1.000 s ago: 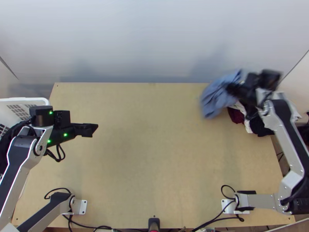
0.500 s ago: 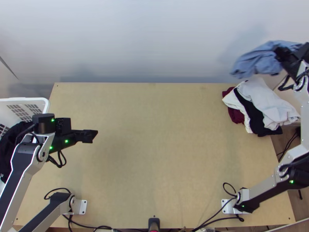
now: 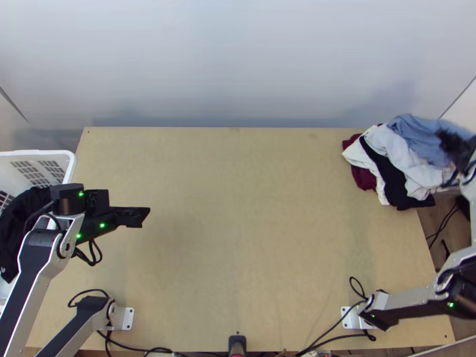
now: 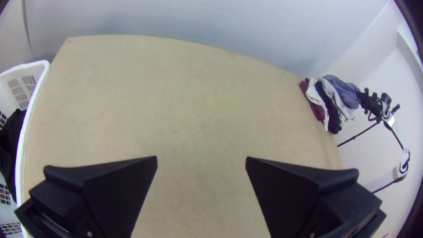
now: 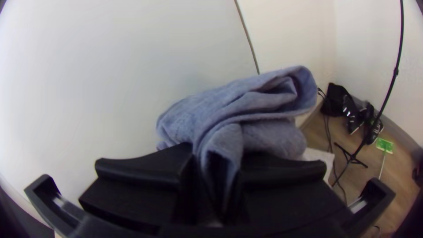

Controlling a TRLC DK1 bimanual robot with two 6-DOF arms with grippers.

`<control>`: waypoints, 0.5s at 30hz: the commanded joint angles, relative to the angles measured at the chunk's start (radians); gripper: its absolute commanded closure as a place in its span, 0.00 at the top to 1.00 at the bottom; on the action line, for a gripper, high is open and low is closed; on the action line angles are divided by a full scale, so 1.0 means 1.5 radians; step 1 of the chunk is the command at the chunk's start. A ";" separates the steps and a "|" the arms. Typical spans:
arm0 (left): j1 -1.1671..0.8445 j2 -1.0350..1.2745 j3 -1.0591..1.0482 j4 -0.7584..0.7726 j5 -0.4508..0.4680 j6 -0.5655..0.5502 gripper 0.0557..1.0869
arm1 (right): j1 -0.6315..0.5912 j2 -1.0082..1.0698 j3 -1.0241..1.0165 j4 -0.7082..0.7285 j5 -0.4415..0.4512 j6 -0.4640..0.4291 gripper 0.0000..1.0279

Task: Fold the t-shirt

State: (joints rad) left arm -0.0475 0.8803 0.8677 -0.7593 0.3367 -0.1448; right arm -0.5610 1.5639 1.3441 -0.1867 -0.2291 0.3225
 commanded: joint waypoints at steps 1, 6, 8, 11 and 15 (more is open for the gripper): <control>-0.004 -0.004 -0.006 0.003 0.003 -0.003 0.95 | -0.038 -0.088 -0.145 -0.021 -0.031 -0.035 0.03; -0.006 -0.017 -0.010 0.002 0.003 -0.007 0.95 | -0.050 -0.109 -0.195 -0.028 -0.036 -0.055 0.03; -0.006 -0.022 -0.015 0.000 0.003 -0.007 0.95 | -0.049 -0.127 -0.206 -0.044 -0.042 -0.055 0.03; -0.006 -0.028 -0.017 -0.002 0.003 -0.008 0.95 | -0.033 -0.148 -0.212 -0.067 -0.041 -0.064 0.03; -0.007 -0.033 -0.018 -0.002 0.003 -0.014 0.95 | -0.017 -0.164 -0.221 -0.072 -0.041 -0.065 0.03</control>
State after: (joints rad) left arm -0.0563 0.8455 0.8471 -0.7586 0.3397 -0.1566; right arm -0.6117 1.3727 1.0588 -0.2653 -0.2852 0.2375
